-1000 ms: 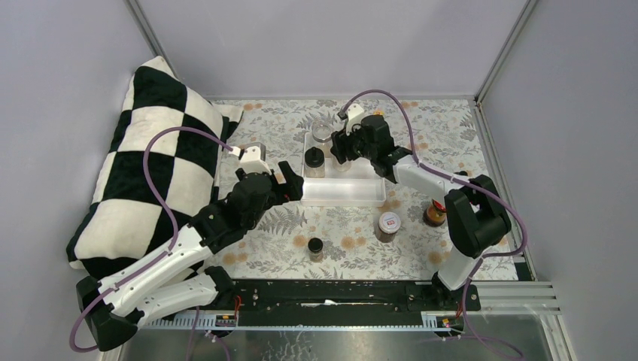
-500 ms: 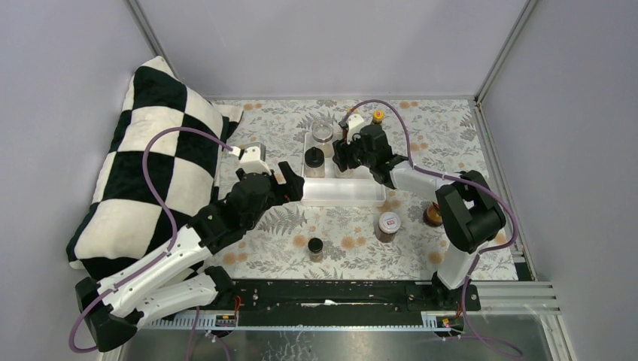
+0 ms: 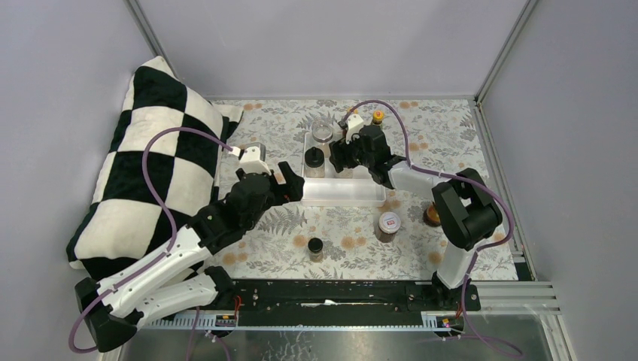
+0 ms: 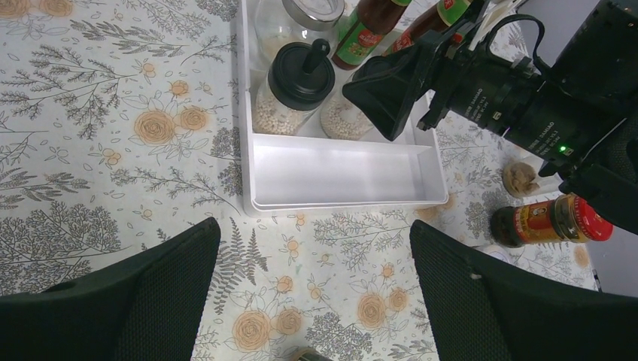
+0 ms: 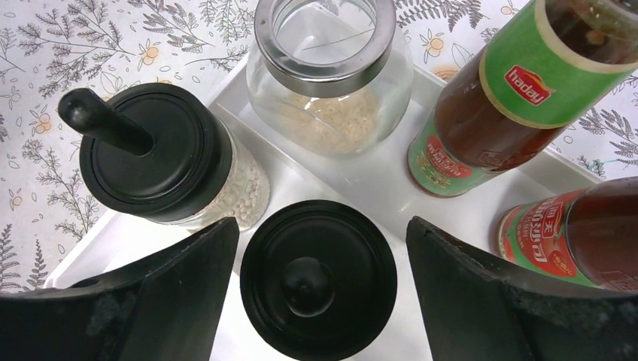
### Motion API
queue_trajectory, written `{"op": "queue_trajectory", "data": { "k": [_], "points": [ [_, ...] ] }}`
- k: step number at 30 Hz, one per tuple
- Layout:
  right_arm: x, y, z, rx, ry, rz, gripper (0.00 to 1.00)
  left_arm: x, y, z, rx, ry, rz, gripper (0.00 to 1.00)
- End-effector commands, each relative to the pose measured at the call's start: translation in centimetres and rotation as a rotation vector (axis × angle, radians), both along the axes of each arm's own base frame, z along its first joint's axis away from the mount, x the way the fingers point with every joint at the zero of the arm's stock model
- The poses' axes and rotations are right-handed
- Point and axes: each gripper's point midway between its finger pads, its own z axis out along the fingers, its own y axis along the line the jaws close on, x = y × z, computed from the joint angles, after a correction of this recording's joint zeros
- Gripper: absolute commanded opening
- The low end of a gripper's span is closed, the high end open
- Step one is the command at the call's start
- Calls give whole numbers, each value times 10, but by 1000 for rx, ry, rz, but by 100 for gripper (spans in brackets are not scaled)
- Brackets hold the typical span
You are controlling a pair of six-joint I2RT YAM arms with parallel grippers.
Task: Organize the condiment bottles
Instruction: Place the bottle in the storage box, then pick up the bottle from the center of the board.
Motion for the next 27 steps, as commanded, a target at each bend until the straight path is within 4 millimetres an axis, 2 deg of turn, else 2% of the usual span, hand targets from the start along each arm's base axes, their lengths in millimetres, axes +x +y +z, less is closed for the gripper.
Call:
{"op": "queue_trajectory", "data": {
  "k": [1,6,11,15,18,20,22,27],
  "points": [
    [9,1,46,56,-92,-10,91,3,-2,9,-11,-15,2,99],
    [-9,-22,72,27,-68,-90,100,3,-4,15,-12,-18,-8,99],
    [-55,-54,94,-6,-9,-173,100,5,-14,12,-5,-13,-28,98],
    [-85,-99,90,-127,85,-323,100,3,-37,9,12,-27,-96,99],
    [-96,-143,101,-194,68,-521,100,1,-67,4,50,-29,-166,99],
    [-104,-172,119,-194,29,-657,100,0,-94,-8,107,-19,-224,99],
    [-112,-194,143,-142,-3,-739,100,-1,-123,-8,132,-34,-272,99],
    [-140,-225,240,55,-159,-834,100,0,-182,-18,94,-58,-377,99]
  ]
}}
